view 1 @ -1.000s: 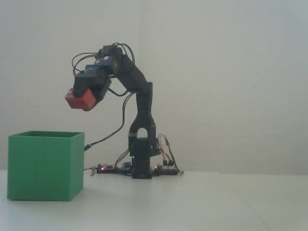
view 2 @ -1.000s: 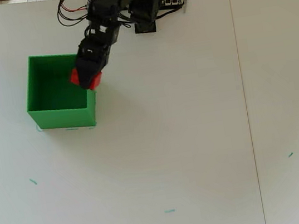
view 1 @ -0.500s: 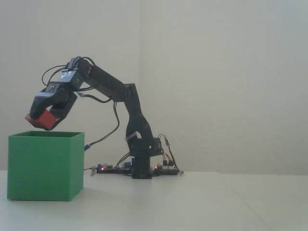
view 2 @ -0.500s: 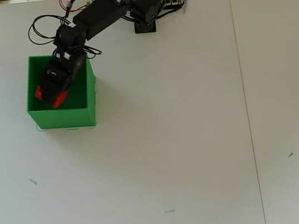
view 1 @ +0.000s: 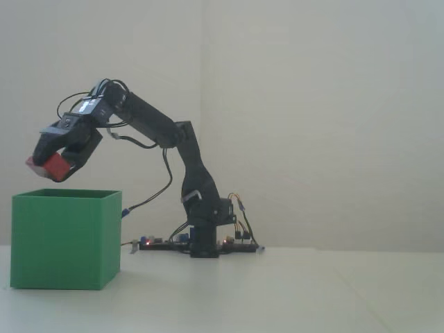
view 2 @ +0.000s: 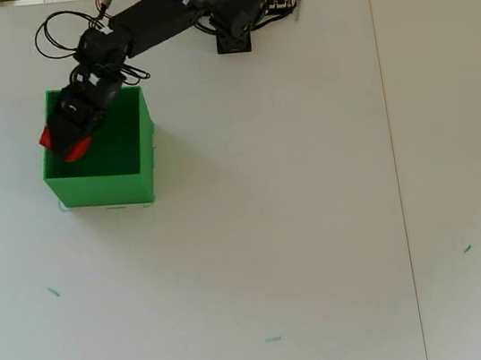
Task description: Grasp a red block and put it in the green bin.
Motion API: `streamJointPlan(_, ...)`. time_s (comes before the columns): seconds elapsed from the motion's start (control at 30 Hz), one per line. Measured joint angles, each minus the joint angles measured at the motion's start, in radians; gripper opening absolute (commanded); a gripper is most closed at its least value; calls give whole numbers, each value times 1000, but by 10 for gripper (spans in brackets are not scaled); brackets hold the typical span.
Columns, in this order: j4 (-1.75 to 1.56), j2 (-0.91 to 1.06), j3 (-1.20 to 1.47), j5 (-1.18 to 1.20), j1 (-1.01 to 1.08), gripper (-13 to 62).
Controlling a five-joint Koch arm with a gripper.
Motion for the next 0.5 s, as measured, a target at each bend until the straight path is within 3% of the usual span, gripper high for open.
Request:
streamJointPlan(0.27, 2, 0, 0, -2, 32, 43)
streamJointPlan(0.3, 0, 0, 0, -8, 26, 74)
streamJointPlan(0.33, 2, 0, 0, -28, 29, 189)
streamJointPlan(0.37, 0, 0, 0, -40, 29, 229)
streamJointPlan(0.5, 2, 0, 0, -104, 43, 269)
